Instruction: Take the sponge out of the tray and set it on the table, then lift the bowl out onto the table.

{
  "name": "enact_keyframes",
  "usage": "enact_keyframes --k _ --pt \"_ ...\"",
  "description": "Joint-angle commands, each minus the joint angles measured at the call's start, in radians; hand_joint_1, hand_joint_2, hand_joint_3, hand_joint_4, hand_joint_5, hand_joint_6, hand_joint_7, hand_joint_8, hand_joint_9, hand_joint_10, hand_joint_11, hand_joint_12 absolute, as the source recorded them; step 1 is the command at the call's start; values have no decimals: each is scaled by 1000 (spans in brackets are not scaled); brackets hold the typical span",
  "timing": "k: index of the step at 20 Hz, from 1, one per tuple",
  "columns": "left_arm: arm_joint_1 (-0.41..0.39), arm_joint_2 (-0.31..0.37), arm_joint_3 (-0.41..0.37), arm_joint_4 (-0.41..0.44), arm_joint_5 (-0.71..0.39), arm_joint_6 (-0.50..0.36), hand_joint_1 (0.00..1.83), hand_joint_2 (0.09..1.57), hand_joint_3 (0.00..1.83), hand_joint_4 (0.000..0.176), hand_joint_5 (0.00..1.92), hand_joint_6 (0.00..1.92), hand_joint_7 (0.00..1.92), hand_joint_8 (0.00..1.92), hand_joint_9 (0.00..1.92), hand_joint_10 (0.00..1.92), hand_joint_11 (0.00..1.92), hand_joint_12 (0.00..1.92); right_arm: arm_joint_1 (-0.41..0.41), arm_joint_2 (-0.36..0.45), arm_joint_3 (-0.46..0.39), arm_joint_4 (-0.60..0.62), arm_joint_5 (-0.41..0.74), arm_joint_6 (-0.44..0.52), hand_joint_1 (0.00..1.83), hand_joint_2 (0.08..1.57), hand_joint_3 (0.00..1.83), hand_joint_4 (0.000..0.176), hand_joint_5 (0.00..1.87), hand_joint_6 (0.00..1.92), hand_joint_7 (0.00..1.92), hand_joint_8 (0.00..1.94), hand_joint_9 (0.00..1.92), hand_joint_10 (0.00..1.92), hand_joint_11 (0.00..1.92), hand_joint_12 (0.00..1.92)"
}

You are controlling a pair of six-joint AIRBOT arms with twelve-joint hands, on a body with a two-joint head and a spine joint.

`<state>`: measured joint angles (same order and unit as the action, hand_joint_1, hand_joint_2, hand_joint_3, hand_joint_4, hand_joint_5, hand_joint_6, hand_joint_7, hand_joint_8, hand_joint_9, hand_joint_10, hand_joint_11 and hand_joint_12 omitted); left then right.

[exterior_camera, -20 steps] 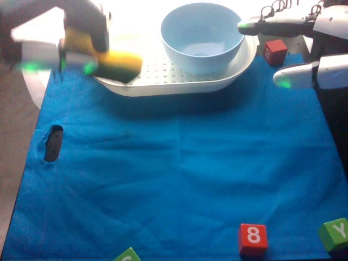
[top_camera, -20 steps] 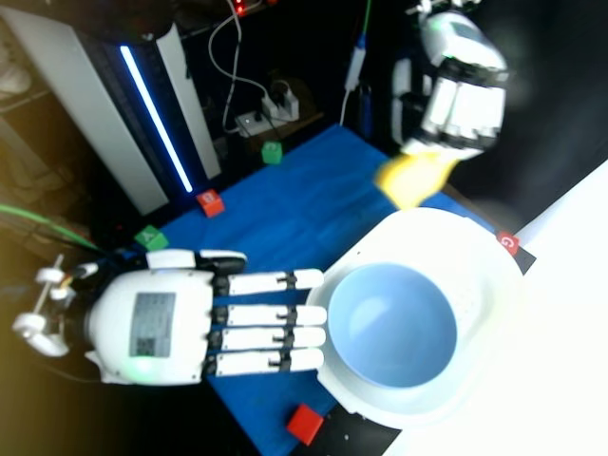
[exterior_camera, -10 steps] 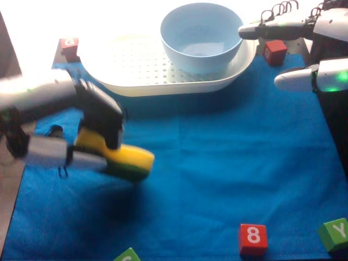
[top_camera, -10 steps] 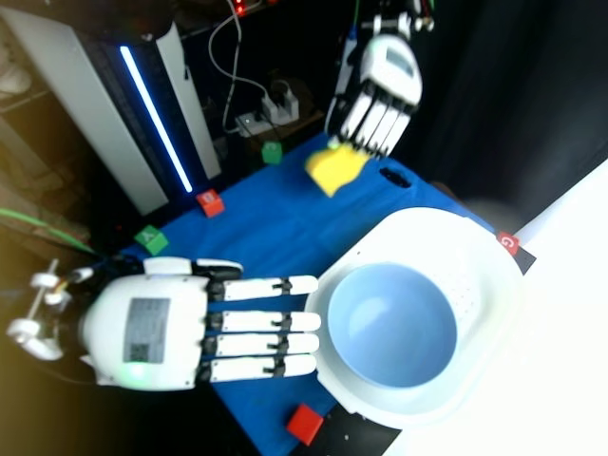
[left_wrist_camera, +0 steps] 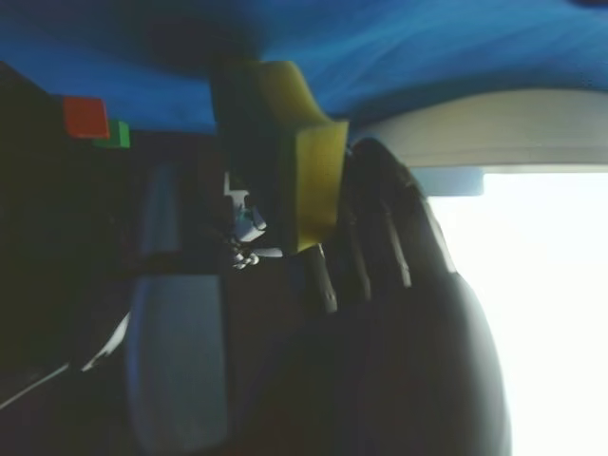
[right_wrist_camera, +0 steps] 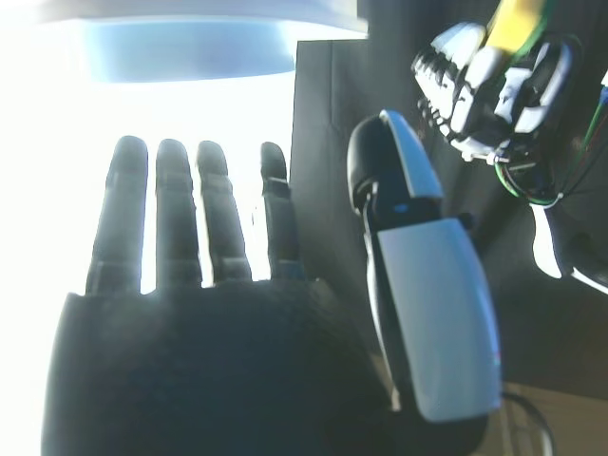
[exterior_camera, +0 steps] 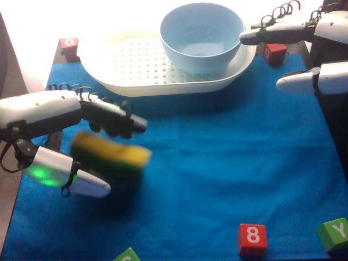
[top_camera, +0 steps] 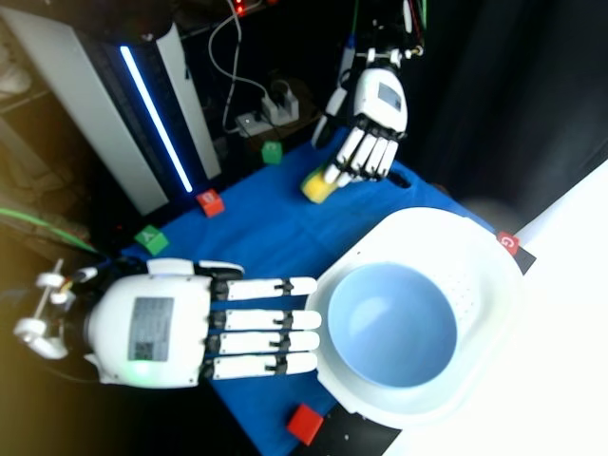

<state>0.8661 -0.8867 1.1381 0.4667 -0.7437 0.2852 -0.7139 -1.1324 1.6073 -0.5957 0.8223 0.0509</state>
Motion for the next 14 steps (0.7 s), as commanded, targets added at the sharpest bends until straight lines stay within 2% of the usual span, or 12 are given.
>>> enact_keyframes --k 1,2,3,4,6,7,8,9,11,12,13,14 --pt "-7 0 4 -45 -111 -5 705 830 0 172 27 0 164 17 236 122 8 1124 9 3 -2 63 90 8 763 1180 0 135 248 4 151 1 92 0 30 91" --pt "-7 3 5 -58 -123 0 656 802 0 175 5 0 43 6 127 37 1 739 9 3 -2 62 90 8 802 1153 0 143 251 4 144 0 84 0 24 93" --pt "-7 5 5 -67 -130 6 595 810 0 176 0 0 8 0 53 27 0 419 9 3 -2 62 90 8 807 1124 0 147 261 2 148 0 84 0 9 104" --pt "-7 14 4 -96 -151 32 577 809 0 176 0 0 1 0 27 13 0 282 9 3 -2 62 90 8 837 1104 0 158 261 1 150 1 88 2 17 115" --pt "-7 33 0 -150 -177 85 590 800 0 176 0 0 0 0 14 1 0 309 9 3 -2 62 90 8 840 1091 0 166 259 0 152 1 86 0 3 120" --pt "-7 40 0 -180 -188 113 623 791 0 176 0 0 0 0 2 0 0 234 9 3 -1 62 90 8 826 1085 0 174 259 0 151 0 87 1 0 125" --pt "-7 47 1 -217 -202 145 730 783 0 176 0 0 0 0 0 0 0 105 9 0 1 62 90 8 820 1074 0 176 247 0 136 0 74 0 0 126" --pt "-7 48 6 -250 -213 169 740 793 0 176 0 0 0 0 0 0 0 20 9 -4 6 63 90 8 823 1063 0 176 244 0 130 1 70 0 0 102" --pt "-7 45 17 -315 -230 213 721 817 10 176 0 0 0 0 0 0 0 0 9 -9 21 63 90 8 823 1057 0 176 243 1 120 0 59 0 18 106" --pt "-8 40 24 -358 -233 249 730 821 11 176 0 0 0 0 0 0 0 0 10 -18 33 63 90 8 814 1065 0 142 238 0 115 0 53 0 29 114" --pt "-8 33 29 -399 -233 285 723 810 5 176 0 0 0 0 0 0 0 0 17 -31 45 64 90 8 774 1053 0 127 232 0 125 4 74 8 63 131" --pt "-8 22 37 -442 -235 319 773 825 11 167 0 0 0 0 0 0 0 0 31 -42 57 64 91 8 684 1055 0 134 234 1 125 3 80 8 72 137"
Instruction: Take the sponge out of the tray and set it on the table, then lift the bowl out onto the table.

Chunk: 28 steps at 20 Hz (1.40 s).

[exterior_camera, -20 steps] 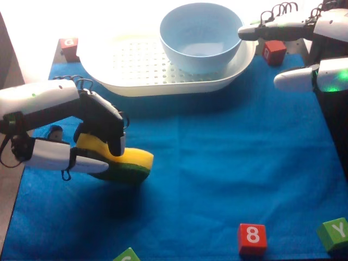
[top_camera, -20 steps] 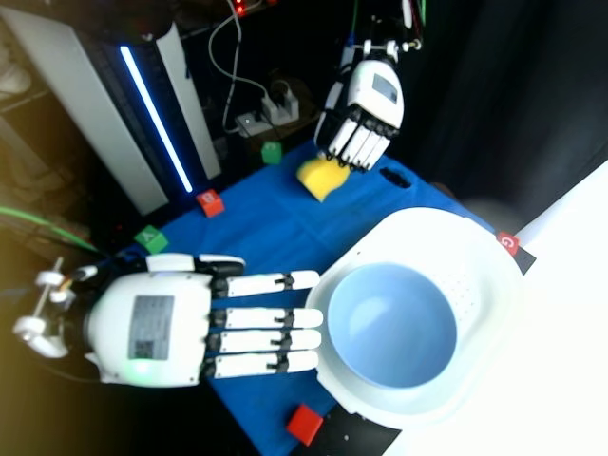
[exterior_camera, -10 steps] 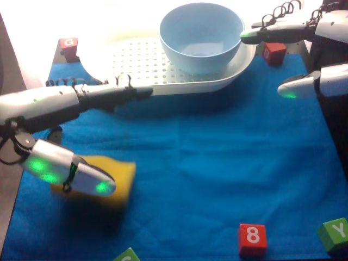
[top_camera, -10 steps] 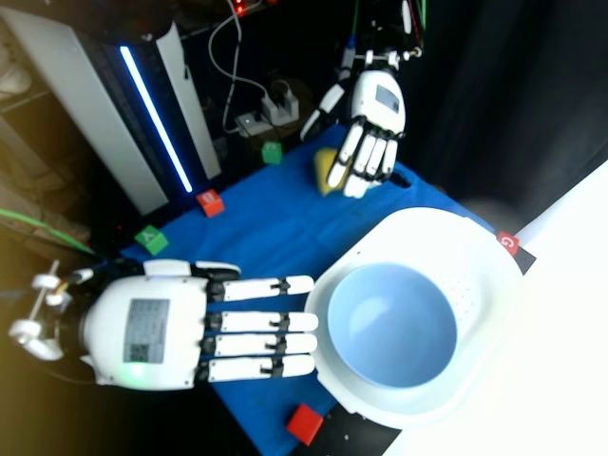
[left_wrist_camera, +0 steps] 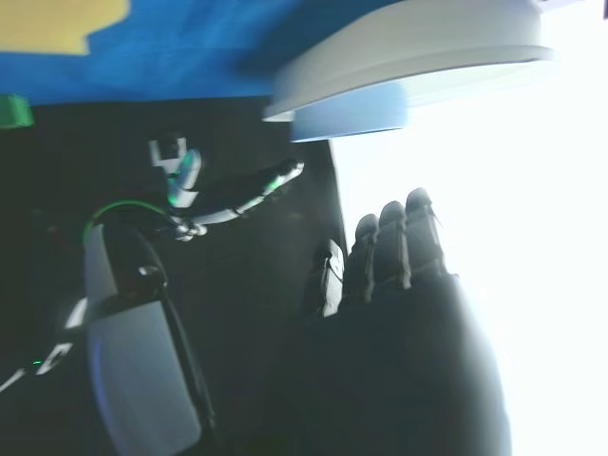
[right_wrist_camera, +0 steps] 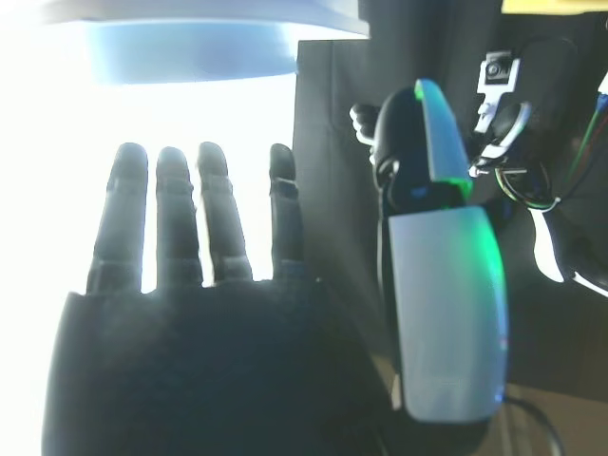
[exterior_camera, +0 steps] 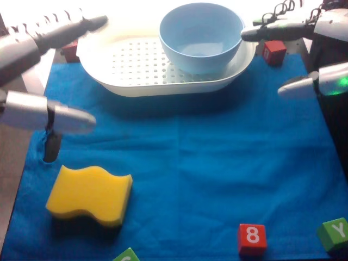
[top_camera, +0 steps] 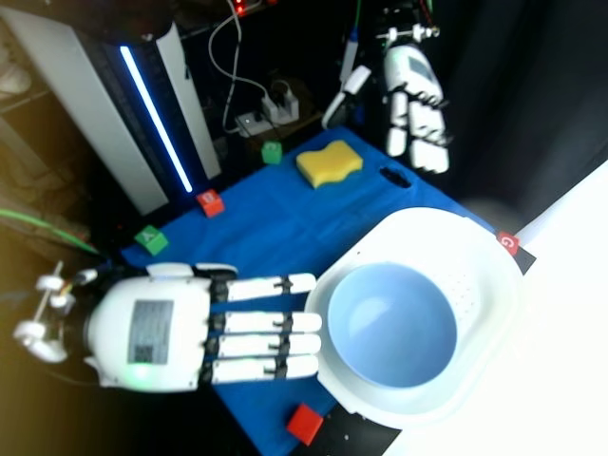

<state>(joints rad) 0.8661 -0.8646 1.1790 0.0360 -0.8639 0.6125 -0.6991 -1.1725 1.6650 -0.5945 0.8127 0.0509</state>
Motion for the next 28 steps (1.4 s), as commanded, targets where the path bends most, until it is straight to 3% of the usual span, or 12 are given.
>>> enact_keyframes --k 1,3,6,8,10,12,13,14,17,20,25,28 --pt "-8 -14 8 -42 -112 12 819 837 14 157 0 0 0 0 0 0 0 0 27 -9 8 63 100 8 673 1054 0 136 238 3 127 3 84 9 76 140" --pt "-7 -46 38 -82 -77 23 846 861 20 141 2 1 0 0 0 0 0 0 47 -33 35 62 100 8 725 1036 0 174 215 0 128 0 117 0 103 193" --pt "7 -65 48 -144 -61 70 834 859 13 108 39 12 0 0 0 0 0 0 91 -73 76 59 100 8 705 1010 0 176 229 5 134 1 115 0 83 206" --pt "23 -72 51 -181 -72 78 837 880 19 127 29 6 0 0 0 0 0 0 125 -108 109 50 100 17 750 991 0 176 231 4 125 0 62 0 10 187" --pt "41 -79 47 -202 -106 78 809 888 18 122 21 1 0 0 0 0 0 0 161 -166 172 -1 99 82 831 974 0 176 265 2 134 0 73 1 0 277" --pt "43 -82 42 -205 -127 78 844 886 12 146 13 0 0 0 0 0 0 0 187 -213 222 -60 94 142 837 966 0 176 265 3 159 4 90 3 0 198" --pt "43 -85 40 -205 -137 78 858 889 12 148 22 4 0 0 0 0 0 0 204 -230 234 -94 72 150 852 955 2 176 278 1 183 2 128 0 0 323" --pt "44 -87 38 -205 -145 78 865 902 17 134 23 3 0 0 0 0 0 0 226 -242 238 -143 37 150 822 952 1 176 288 2 166 2 88 4 0 223" --pt "48 -89 33 -199 -162 77 805 918 17 135 30 4 0 0 0 0 16 7 254 -284 263 -263 -53 150 774 938 0 176 326 4 163 1 77 0 0 61" --pt "48 -89 29 -193 -172 69 791 902 5 153 30 3 0 0 0 0 15 7 259 -298 264 -333 -122 150 845 946 2 176 359 9 174 5 85 5 15 7" --pt "51 -91 24 -191 -174 67 759 889 0 128 23 1 0 0 0 0 4 2 259 -311 281 -370 -185 150 863 955 5 176 405 13 215 11 115 11 35 19" --pt "55 -92 23 -189 -172 64 770 897 2 145 26 3 0 0 0 0 19 8 267 -315 296 -371 -190 152 859 967 7 176 401 3 198 0 109 3 23 15"
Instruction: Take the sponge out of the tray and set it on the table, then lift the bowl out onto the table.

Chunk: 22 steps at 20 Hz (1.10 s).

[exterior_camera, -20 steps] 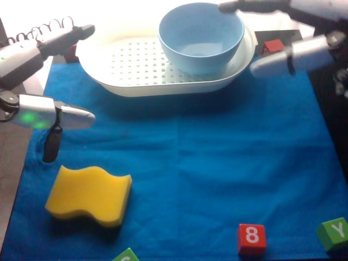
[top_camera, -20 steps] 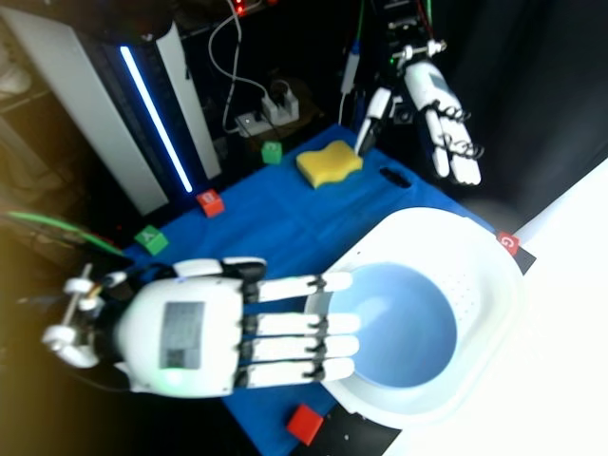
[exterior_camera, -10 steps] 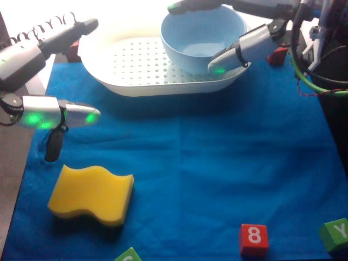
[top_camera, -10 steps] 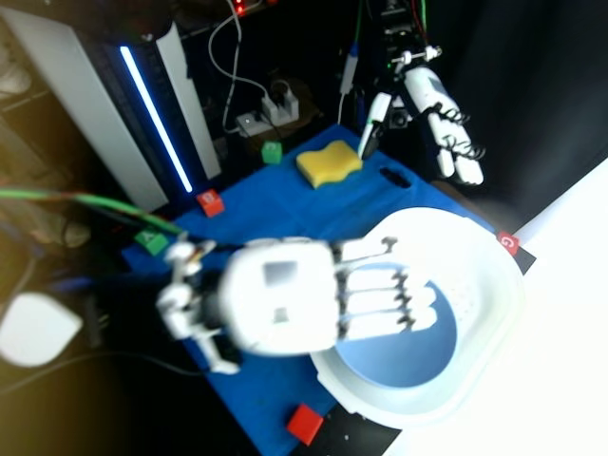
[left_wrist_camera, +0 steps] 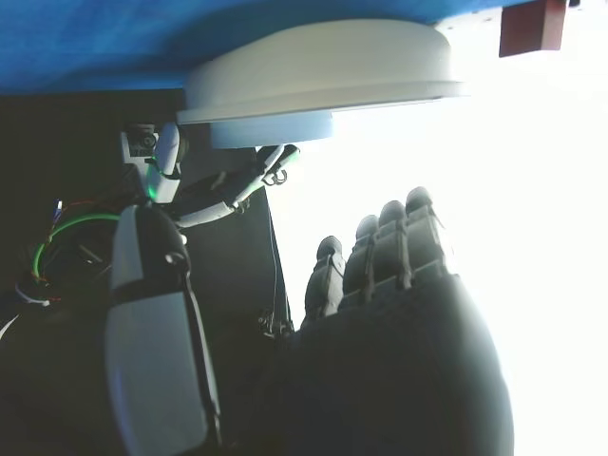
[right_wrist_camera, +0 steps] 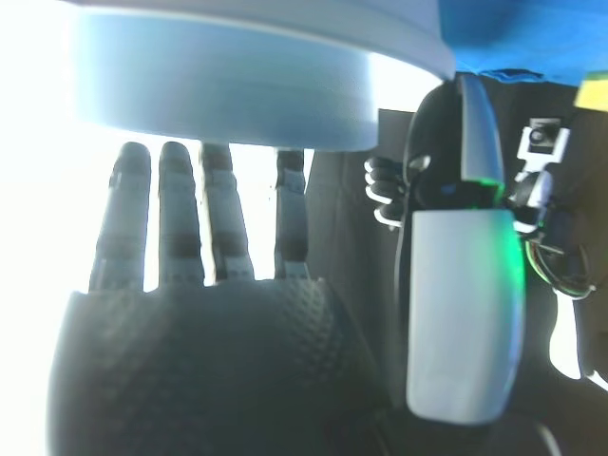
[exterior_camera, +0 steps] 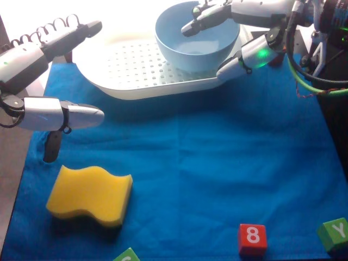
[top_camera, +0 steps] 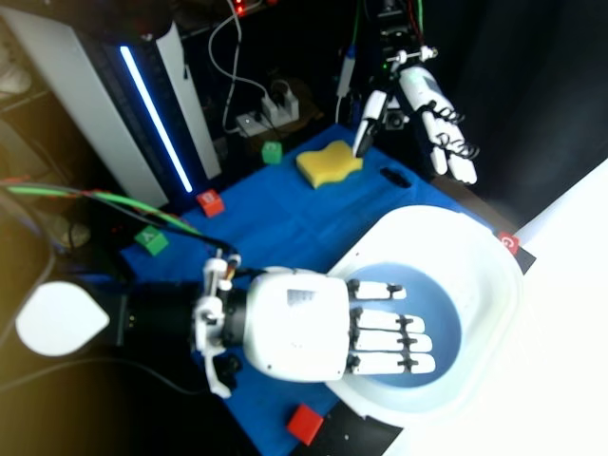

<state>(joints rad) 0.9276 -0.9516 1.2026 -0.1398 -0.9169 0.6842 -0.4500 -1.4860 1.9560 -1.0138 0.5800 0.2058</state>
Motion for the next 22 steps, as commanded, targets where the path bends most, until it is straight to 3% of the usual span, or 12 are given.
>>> enact_keyframes --k 1,2,4,6,7,8,10,13,19,20,22 --pt "-5 -6 0 -14 -119 -9 765 896 2 151 25 2 0 0 0 0 26 12 20 -2 8 47 42 -3 865 970 7 176 397 1 196 1 105 1 13 12" --pt "-5 -7 0 -14 -119 -10 773 900 3 154 25 1 0 0 0 0 20 9 21 -3 12 46 42 -2 855 975 7 176 392 0 194 0 102 0 11 11" --pt "-5 -9 0 -12 -119 -12 768 903 4 137 22 0 0 0 0 0 28 13 23 -6 18 42 40 5 823 992 11 176 384 0 190 0 95 0 2 7" --pt "-1 -9 0 -12 -121 -16 748 899 1 138 20 0 0 0 0 0 51 24 26 -4 15 33 49 21 841 1002 10 175 393 3 200 3 92 1 3 2" --pt "1 -9 -1 -12 -122 -17 737 901 2 129 20 0 0 0 0 0 62 29 27 -3 14 33 68 33 836 1000 7 169 395 4 200 3 81 0 0 0" --pt "3 -9 -1 -13 -124 -17 733 899 1 140 22 1 0 0 0 0 58 28 30 -2 14 34 91 53 829 994 4 175 376 0 202 3 70 0 0 0" --pt "5 -10 -2 -16 -126 -18 750 900 1 134 29 3 0 0 0 0 45 23 44 0 13 34 112 68 728 1004 7 176 355 0 196 0 78 4 2 1" --pt "8 -13 -2 -20 -129 -20 756 902 2 148 33 4 0 0 0 0 28 17 52 0 19 30 113 68 691 1005 4 176 346 0 198 4 99 10 30 14" --pt "8 -14 -1 -18 -138 -30 748 917 6 162 30 0 0 0 0 0 38 24 52 -20 46 -24 49 68 773 1003 3 176 392 12 218 7 97 4 2 4" --pt "8 -14 -1 -16 -138 -31 728 913 4 145 31 0 0 0 0 0 54 32 52 -32 60 -31 40 68 796 1010 5 176 392 10 212 3 85 0 0 2" --pt "8 -14 0 -15 -138 -33 723 917 5 144 22 0 0 0 0 0 49 31 52 -48 77 -35 32 68 809 1013 4 176 404 10 206 0 93 4 0 0"
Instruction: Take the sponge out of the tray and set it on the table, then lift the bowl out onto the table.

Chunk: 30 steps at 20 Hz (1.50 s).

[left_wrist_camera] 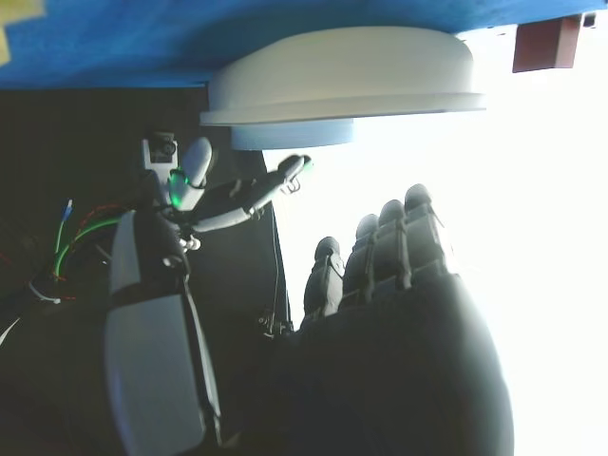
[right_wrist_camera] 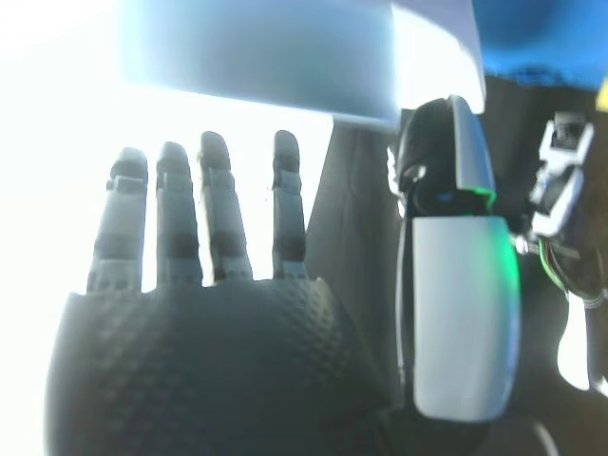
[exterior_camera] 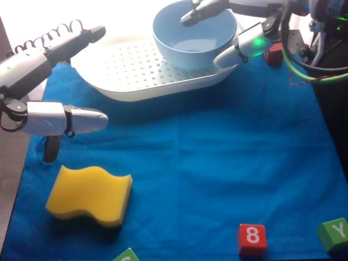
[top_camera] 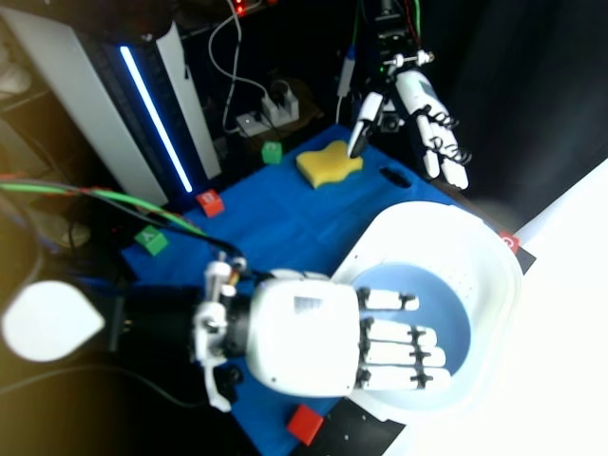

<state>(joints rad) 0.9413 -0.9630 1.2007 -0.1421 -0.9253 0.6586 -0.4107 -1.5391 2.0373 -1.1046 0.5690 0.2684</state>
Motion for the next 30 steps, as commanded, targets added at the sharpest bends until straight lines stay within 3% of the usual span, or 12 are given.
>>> enact_keyframes --k 1,8,12,13,15,16,17,19,21,23,27,30 --pt "-5 -2 3 -11 -131 -11 719 914 3 141 31 4 0 0 0 0 69 41 13 -6 9 50 39 5 817 1011 3 176 405 9 208 1 99 6 2 1" --pt "-6 -7 14 -3 -140 -32 743 914 1 174 13 0 0 0 0 0 25 28 14 -56 51 -15 -15 5 797 1031 6 176 399 3 210 2 111 6 9 6" --pt "-6 -12 21 1 -143 -39 739 913 1 172 16 2 0 0 0 0 41 37 14 -94 83 -23 -40 5 829 1044 6 172 414 4 247 10 159 18 43 22" --pt "-6 -12 21 1 -144 -39 746 917 2 175 13 0 0 0 0 0 34 35 14 -99 84 -24 -42 5 836 1053 9 163 410 2 253 11 164 18 49 25" --pt "-6 -12 21 1 -148 -39 750 918 2 175 10 0 0 0 0 0 34 37 14 -116 92 -25 -46 5 843 1067 1 121 431 2 332 5 272 13 187 87" --pt "-7 -12 21 1 -152 -40 734 916 1 173 16 2 0 0 0 0 49 45 14 -123 95 -25 -48 5 841 1084 1 69 470 4 419 9 431 5 297 317" --pt "-7 -12 21 1 -152 -40 734 916 1 173 16 2 0 0 0 0 49 45 14 -123 94 -25 -48 5 841 1084 1 69 470 4 419 9 431 5 297 317" --pt "-7 -13 20 0 -153 -40 733 915 0 161 20 3 0 0 0 0 35 41 14 -123 84 -26 -48 5 891 1080 0 4 541 3 526 7 593 4 353 597" --pt "-6 -13 18 -3 -154 -40 711 920 2 140 15 0 0 0 0 0 43 47 14 -122 71 -41 -48 5 920 1080 0 0 608 2 607 4 718 10 434 771" --pt "-5 -13 17 -7 -154 -40 721 917 1 149 13 0 0 0 0 0 27 42 13 -122 67 -98 -48 37 954 1066 0 0 633 6 652 12 755 15 438 785" --pt "-5 -14 15 -10 -159 -40 741 924 3 129 10 0 0 0 0 0 14 40 13 -122 67 -130 -48 52 885 1119 10 0 679 13 714 13 773 13 372 886" --pt "-5 -16 16 -11 -159 -40 720 934 6 136 8 2 0 0 0 0 32 50 13 -122 71 -140 -48 52 931 1162 3 0 817 10 834 10 852 13 449 896"
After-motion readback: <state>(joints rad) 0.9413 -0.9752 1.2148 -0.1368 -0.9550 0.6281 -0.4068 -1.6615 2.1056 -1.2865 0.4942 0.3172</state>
